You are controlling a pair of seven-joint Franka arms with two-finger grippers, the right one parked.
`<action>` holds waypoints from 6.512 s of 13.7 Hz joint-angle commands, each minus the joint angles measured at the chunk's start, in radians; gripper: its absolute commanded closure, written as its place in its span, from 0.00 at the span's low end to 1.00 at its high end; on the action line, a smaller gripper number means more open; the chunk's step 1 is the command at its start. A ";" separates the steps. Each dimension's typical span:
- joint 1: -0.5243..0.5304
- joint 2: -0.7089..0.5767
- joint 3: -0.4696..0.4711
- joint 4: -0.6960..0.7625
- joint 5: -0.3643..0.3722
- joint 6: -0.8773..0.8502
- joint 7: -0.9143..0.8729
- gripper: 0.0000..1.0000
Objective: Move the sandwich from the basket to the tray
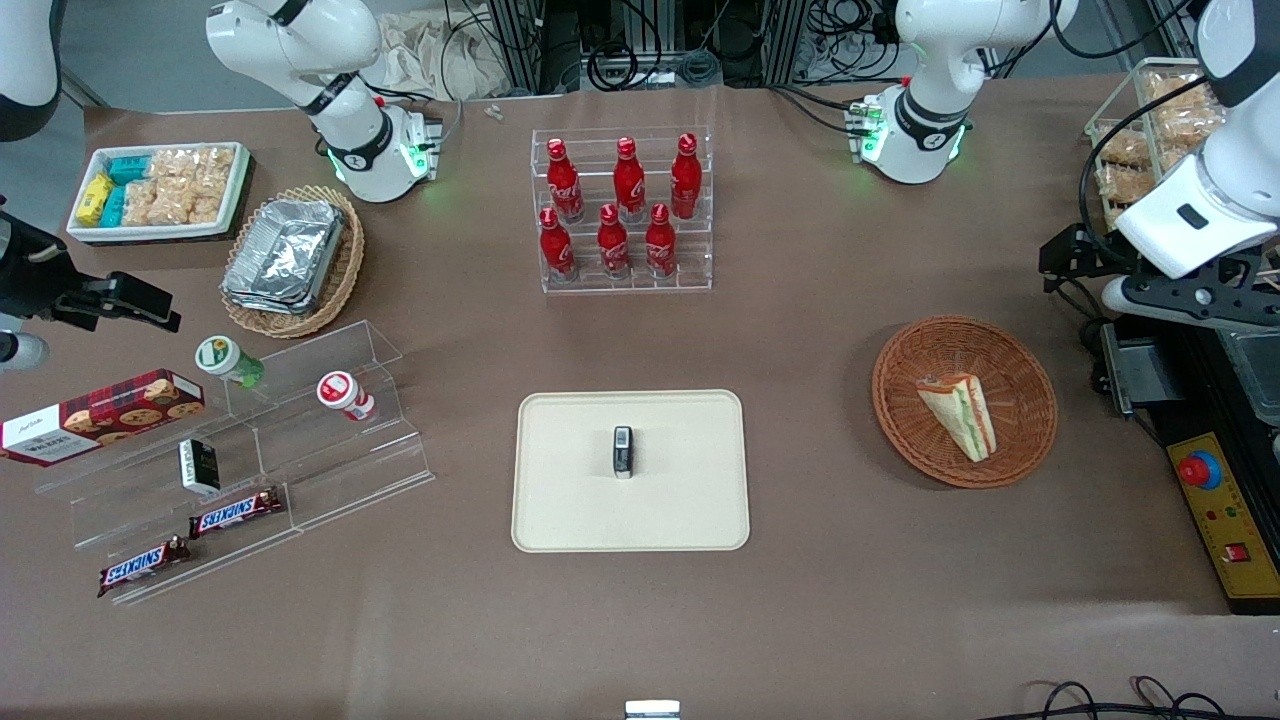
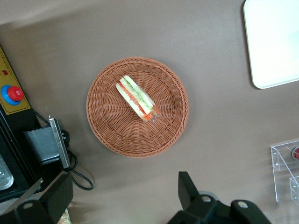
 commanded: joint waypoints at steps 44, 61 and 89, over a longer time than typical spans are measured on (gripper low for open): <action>0.010 0.147 0.019 -0.706 0.019 0.977 -0.855 0.00; 0.021 -0.002 -0.011 -0.058 -0.078 0.091 -0.085 0.00; 0.020 0.247 -0.014 -0.598 0.124 0.844 -1.015 0.00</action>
